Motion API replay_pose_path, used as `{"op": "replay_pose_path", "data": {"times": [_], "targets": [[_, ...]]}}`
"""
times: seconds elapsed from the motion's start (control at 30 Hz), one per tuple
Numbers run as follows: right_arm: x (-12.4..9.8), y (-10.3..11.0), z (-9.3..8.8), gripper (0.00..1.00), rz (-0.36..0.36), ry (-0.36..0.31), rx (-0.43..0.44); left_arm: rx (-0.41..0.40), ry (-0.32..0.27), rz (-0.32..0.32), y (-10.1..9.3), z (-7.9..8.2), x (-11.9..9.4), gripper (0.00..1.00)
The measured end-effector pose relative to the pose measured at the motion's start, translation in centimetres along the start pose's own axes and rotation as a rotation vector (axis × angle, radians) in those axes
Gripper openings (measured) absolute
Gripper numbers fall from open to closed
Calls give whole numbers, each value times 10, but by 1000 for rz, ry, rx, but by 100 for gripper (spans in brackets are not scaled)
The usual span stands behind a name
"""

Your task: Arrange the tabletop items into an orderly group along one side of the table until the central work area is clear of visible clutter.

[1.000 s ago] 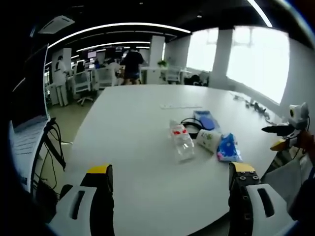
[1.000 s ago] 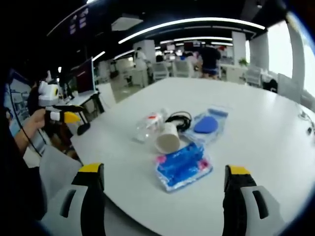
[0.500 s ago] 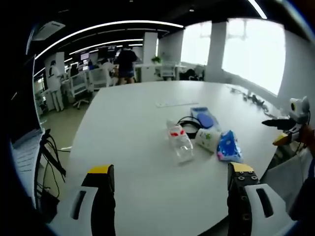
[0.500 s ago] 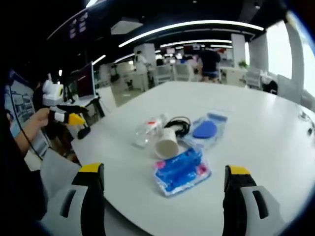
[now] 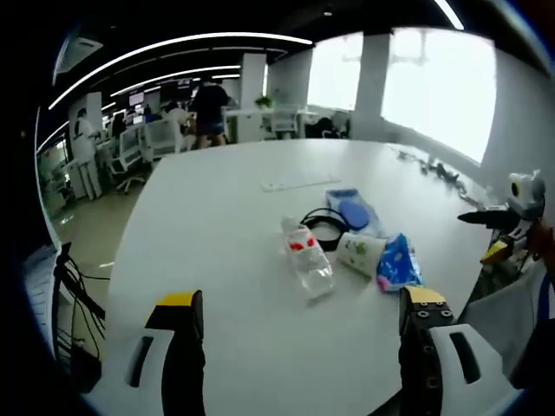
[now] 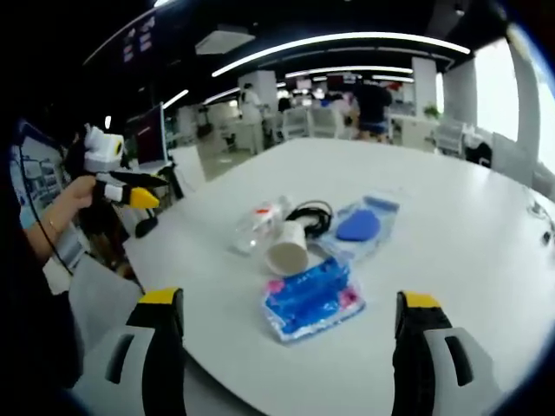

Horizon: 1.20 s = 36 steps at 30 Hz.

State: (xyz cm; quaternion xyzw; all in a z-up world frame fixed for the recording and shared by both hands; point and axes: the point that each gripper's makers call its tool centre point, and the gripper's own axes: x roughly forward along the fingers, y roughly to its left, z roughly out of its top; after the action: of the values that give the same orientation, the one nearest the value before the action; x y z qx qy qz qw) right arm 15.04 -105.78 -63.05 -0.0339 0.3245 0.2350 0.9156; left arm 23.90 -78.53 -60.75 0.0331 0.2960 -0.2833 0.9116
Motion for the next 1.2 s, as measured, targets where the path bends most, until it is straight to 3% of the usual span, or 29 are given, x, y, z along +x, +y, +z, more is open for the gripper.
{"op": "replay_pose_path", "data": {"times": [0.07,0.17,0.27,0.47,0.57,0.67,1.2], "targets": [[0,-4,5,100,-13,7,-71,1,6,-8,-2,1,3,91],[0,-6,19,100,23,-36,-22,6,12,-20,-5,4,10,91],[2,-6,22,100,23,-37,-26,15,29,-27,-8,7,18,90],[11,-7,12,100,37,-10,-23,40,43,-48,-14,13,35,87],[16,-7,8,100,45,-1,-17,47,94,-36,-11,10,44,87],[19,-8,6,100,54,0,-4,62,109,-44,-12,11,52,86],[25,-15,-7,98,59,27,47,10,195,-95,-20,16,88,82]]}}
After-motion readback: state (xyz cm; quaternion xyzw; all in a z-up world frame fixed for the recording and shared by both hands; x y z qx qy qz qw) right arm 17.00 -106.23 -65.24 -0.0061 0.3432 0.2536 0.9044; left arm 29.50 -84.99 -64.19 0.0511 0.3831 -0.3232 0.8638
